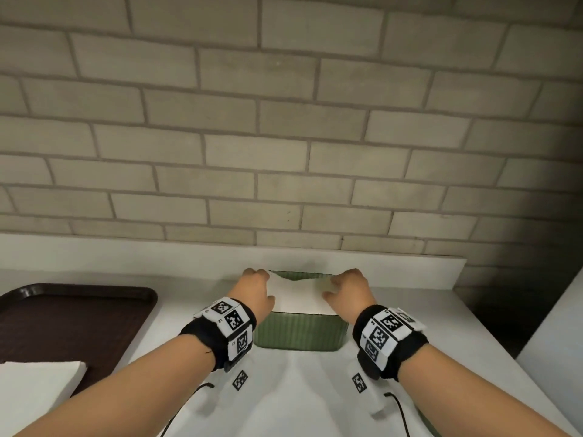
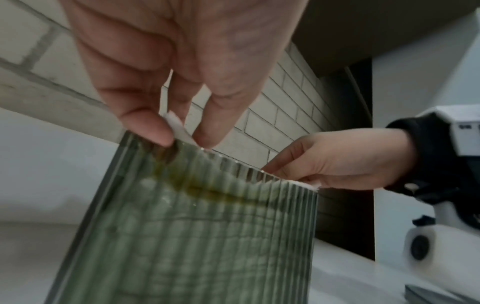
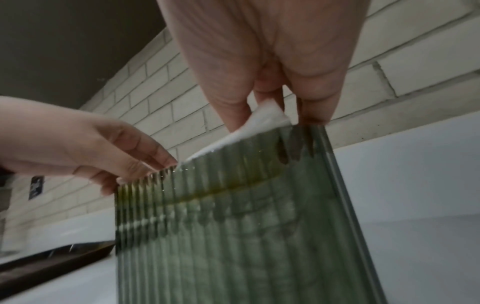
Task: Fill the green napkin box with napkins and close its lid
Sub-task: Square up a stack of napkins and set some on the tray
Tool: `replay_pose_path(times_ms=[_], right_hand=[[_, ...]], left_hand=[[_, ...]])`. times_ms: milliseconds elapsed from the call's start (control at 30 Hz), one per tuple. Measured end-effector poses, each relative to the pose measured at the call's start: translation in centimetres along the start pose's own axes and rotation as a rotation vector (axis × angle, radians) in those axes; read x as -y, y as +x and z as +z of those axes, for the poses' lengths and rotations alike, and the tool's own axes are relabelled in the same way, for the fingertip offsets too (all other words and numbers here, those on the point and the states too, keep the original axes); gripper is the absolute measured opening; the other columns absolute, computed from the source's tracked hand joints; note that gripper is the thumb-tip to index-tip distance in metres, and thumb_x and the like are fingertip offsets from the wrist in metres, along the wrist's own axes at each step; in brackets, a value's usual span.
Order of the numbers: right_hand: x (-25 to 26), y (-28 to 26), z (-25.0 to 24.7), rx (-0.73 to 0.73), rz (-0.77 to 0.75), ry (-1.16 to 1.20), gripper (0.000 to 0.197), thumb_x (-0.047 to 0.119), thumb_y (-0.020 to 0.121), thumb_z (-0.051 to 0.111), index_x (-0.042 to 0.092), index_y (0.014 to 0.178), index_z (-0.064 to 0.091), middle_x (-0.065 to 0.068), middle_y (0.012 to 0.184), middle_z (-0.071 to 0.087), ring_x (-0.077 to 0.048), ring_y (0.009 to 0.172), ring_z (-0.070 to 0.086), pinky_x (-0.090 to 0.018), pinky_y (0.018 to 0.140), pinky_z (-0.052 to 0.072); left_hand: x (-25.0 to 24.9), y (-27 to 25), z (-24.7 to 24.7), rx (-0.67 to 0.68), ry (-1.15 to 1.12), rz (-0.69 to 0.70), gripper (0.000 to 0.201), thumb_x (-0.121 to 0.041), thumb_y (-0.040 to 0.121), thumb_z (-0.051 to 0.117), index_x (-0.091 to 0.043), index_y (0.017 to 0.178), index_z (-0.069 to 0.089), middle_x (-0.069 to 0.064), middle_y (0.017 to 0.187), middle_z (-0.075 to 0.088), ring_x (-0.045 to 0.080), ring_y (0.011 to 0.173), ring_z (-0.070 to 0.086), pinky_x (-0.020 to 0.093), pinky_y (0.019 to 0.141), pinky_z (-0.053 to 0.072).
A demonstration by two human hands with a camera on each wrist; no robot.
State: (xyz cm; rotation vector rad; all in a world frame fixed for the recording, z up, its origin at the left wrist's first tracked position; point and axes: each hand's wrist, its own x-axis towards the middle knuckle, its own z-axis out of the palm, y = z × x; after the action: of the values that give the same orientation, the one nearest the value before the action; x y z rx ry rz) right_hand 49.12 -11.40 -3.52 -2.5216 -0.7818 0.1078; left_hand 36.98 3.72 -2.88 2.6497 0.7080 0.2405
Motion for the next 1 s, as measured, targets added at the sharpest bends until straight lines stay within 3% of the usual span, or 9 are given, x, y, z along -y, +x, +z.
replay_pose_path(times_ms=[100,200,333,467,667,867,1000], right_hand=[[0.0,-0.2,0.3,0.027,-0.037,-0.085,0.037,0.02,0.095,0.049,0.006,0.128,0.054,-0.015,0.143,0.032,-0.024,0.128,0.041,-0.017,0.101,0.03],[0.1,-0.7,0.4,0.0,-0.087,-0.207,0.038,0.019,0.096,0.044,0.01,0.133,0.051,-0.013,0.148,0.024,-0.027,0.131,0.035,-0.023,0.106,0.03],[0.4,-1.2,0.2,-0.008,-0.218,-0.231,0.042,0.02,0.097,0.041,0.01,0.138,0.047,-0.009,0.153,0.021,-0.025,0.139,0.025,-0.027,0.113,0.022],[1.3,-1.1,0.0,0.117,-0.249,-0.165,0.044,0.022,0.099,0.038,0.012,0.142,0.041,-0.011,0.154,0.026,-0.025,0.14,0.029,-0.027,0.114,0.023],[2.6,-0.6,-0.3,0.434,-0.163,-0.286,0.056,0.036,0.1,0.037,0.014,0.15,0.023,-0.011,0.155,0.025,-0.026,0.142,0.026,-0.032,0.112,0.025],[2.3,0.4,0.2,0.386,-0.06,-0.296,0.056,0.036,0.094,0.047,0.011,0.142,0.038,-0.008,0.147,0.041,-0.024,0.134,0.041,-0.031,0.109,0.036],[2.5,0.5,0.4,0.304,-0.081,-0.349,0.053,0.034,0.093,0.047,0.01,0.14,0.042,-0.009,0.14,0.049,-0.026,0.127,0.047,-0.033,0.104,0.042]], left_hand=[[-0.4,0.0,0.0,0.008,0.121,-0.001,0.045,-0.026,0.091,0.054,-0.013,0.133,0.046,0.008,0.136,0.04,0.023,0.118,0.051,0.028,0.096,0.043],[-0.9,-0.2,-0.2,-0.029,0.227,0.011,0.047,-0.032,0.088,0.055,-0.016,0.132,0.047,0.005,0.134,0.041,0.022,0.121,0.042,0.031,0.094,0.044],[-1.6,0.8,-1.4,0.06,0.117,0.023,0.056,-0.035,0.086,0.06,-0.018,0.137,0.044,0.006,0.137,0.043,0.023,0.125,0.042,0.03,0.101,0.04],[-2.8,2.1,-2.4,0.251,0.131,-0.011,0.063,-0.033,0.087,0.062,-0.016,0.142,0.037,0.003,0.145,0.04,0.02,0.131,0.041,0.028,0.106,0.037],[-3.7,2.8,-0.8,0.346,0.255,-0.067,0.063,-0.033,0.084,0.063,-0.012,0.139,0.04,0.005,0.14,0.047,0.021,0.126,0.048,0.029,0.1,0.043],[-3.6,2.8,-0.3,0.335,0.257,-0.078,0.07,-0.041,0.08,0.067,-0.013,0.138,0.041,0.006,0.136,0.048,0.021,0.121,0.052,0.029,0.096,0.046],[-3.6,3.1,-1.1,0.326,0.229,-0.068,0.069,-0.044,0.082,0.065,-0.012,0.138,0.041,0.005,0.137,0.047,0.021,0.123,0.048,0.029,0.098,0.044]])
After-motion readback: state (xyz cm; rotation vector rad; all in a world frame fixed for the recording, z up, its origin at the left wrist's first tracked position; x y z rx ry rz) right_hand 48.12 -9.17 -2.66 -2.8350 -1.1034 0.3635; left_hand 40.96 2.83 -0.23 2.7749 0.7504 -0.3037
